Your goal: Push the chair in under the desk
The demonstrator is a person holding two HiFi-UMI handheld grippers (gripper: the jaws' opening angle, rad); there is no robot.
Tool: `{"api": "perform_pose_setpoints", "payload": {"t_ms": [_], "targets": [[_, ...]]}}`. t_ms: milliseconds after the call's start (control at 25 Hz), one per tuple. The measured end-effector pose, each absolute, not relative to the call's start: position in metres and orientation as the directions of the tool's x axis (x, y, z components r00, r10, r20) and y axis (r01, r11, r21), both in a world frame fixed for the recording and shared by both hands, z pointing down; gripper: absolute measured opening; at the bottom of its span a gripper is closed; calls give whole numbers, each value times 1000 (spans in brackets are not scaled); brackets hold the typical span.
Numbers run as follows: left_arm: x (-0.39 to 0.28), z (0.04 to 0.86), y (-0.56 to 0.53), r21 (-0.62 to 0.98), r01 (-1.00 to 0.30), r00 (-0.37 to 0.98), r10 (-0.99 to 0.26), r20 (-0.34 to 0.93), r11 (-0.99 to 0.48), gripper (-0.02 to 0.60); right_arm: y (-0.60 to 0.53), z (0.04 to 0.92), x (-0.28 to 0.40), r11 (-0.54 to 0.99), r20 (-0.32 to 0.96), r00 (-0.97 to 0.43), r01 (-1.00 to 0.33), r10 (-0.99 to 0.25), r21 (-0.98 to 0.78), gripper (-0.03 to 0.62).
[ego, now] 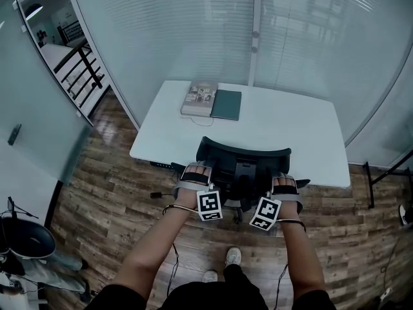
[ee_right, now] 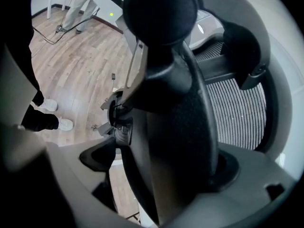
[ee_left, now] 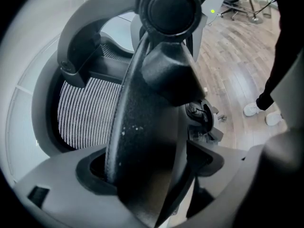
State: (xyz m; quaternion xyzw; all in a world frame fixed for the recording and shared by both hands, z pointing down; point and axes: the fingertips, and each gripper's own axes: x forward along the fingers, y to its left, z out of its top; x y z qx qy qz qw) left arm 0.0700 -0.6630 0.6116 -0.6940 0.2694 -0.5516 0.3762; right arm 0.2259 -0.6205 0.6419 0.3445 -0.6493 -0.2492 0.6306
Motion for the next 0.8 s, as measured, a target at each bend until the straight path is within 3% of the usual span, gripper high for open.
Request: {"api": "perform_pose_setpoints", "payload": {"t_ms": [800], "targets": [[61,609,-679,-823,53,260,-788,558,-565,434,-632,640,215,631,643,49,-152,-764,761,526]]}}
